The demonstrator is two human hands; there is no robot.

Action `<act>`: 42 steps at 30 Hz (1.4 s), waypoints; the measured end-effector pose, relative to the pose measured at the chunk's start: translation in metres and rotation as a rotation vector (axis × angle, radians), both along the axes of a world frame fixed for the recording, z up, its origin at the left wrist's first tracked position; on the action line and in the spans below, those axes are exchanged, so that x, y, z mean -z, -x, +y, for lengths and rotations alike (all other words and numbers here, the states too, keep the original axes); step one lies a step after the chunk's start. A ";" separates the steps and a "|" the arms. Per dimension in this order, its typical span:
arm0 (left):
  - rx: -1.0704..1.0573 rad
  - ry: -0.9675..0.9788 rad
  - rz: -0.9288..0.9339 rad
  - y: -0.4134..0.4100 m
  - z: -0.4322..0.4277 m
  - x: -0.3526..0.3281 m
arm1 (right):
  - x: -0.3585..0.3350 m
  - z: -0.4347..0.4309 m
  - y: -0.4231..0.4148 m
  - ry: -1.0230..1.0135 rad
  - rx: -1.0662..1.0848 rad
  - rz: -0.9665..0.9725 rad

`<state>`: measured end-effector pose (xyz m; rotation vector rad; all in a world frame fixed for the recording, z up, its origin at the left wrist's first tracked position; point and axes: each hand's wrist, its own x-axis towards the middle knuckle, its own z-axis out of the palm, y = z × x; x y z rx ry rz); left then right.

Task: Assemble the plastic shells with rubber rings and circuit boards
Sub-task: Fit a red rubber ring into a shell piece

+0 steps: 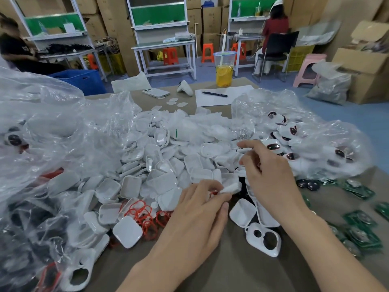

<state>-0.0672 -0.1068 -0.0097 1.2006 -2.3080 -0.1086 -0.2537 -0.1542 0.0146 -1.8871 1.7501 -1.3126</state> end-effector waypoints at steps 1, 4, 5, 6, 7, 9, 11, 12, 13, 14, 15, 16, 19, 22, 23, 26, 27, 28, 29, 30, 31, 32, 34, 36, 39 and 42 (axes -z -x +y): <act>0.007 -0.017 0.056 -0.001 0.001 -0.001 | -0.001 0.001 -0.001 0.013 -0.016 -0.034; -0.008 0.021 0.180 -0.004 0.001 -0.006 | -0.006 0.005 -0.007 0.043 -0.087 -0.149; -0.027 0.050 0.201 -0.005 0.001 -0.008 | -0.007 0.007 -0.009 0.030 -0.123 -0.201; -0.048 0.081 0.212 -0.006 0.001 -0.010 | -0.007 0.009 -0.012 -0.005 -0.173 -0.267; -0.063 0.114 0.209 -0.007 0.001 -0.012 | -0.008 0.010 -0.014 -0.065 -0.236 -0.339; -0.077 0.176 0.166 -0.007 0.002 -0.013 | -0.006 0.012 -0.019 -0.222 -0.398 -0.506; -0.065 0.210 0.120 -0.006 0.002 -0.013 | -0.002 0.013 -0.026 -0.346 -0.548 -0.653; -0.051 0.208 0.116 -0.005 0.002 -0.013 | -0.001 0.013 -0.030 -0.376 -0.588 -0.696; -0.034 0.195 0.123 -0.005 0.002 -0.013 | 0.000 0.014 -0.032 -0.387 -0.608 -0.736; -0.018 0.179 0.132 -0.005 0.002 -0.013 | 0.000 0.013 -0.034 -0.380 -0.618 -0.780; -0.009 0.164 0.142 -0.006 0.003 -0.013 | 0.000 0.013 -0.034 -0.368 -0.617 -0.822; -0.007 0.152 0.155 -0.008 0.003 -0.013 | 0.000 0.011 -0.033 -0.354 -0.604 -0.860; -0.030 0.136 0.179 -0.016 0.000 -0.016 | -0.001 0.005 -0.027 -0.279 -0.504 -0.944; -0.062 0.154 0.099 -0.024 -0.004 -0.017 | -0.002 0.001 -0.018 -0.186 -0.378 -0.919; -0.067 0.153 0.073 -0.027 -0.006 -0.016 | -0.003 0.001 -0.016 -0.167 -0.351 -0.905; -0.058 0.122 0.008 -0.030 -0.007 -0.013 | -0.006 0.000 -0.013 -0.138 -0.310 -0.896; -0.051 0.114 -0.019 -0.030 -0.008 -0.012 | -0.007 0.001 -0.013 -0.138 -0.307 -0.898; -0.046 0.112 -0.051 -0.029 -0.008 -0.011 | -0.008 0.001 -0.014 -0.142 -0.308 -0.893; -0.044 0.112 -0.081 -0.027 -0.008 -0.010 | -0.009 0.001 -0.014 -0.148 -0.314 -0.885; -0.043 0.108 -0.108 -0.026 -0.008 -0.009 | -0.009 0.002 -0.015 -0.154 -0.319 -0.878; -0.039 0.103 -0.131 -0.024 -0.008 -0.007 | -0.009 0.002 -0.015 -0.158 -0.320 -0.873; -0.033 0.097 -0.153 -0.023 -0.007 -0.006 | -0.009 0.002 -0.016 -0.159 -0.314 -0.868; -0.025 0.084 -0.193 -0.020 -0.007 -0.004 | -0.009 0.002 -0.017 -0.153 -0.290 -0.855; -0.030 0.073 -0.223 -0.018 -0.006 -0.002 | -0.009 0.002 -0.016 -0.145 -0.264 -0.856; -0.048 0.083 -0.236 -0.016 -0.007 -0.002 | -0.009 0.002 -0.015 -0.148 -0.243 -0.882; -0.053 0.131 -0.238 -0.015 -0.009 -0.003 | -0.008 0.002 -0.014 -0.166 -0.238 -0.840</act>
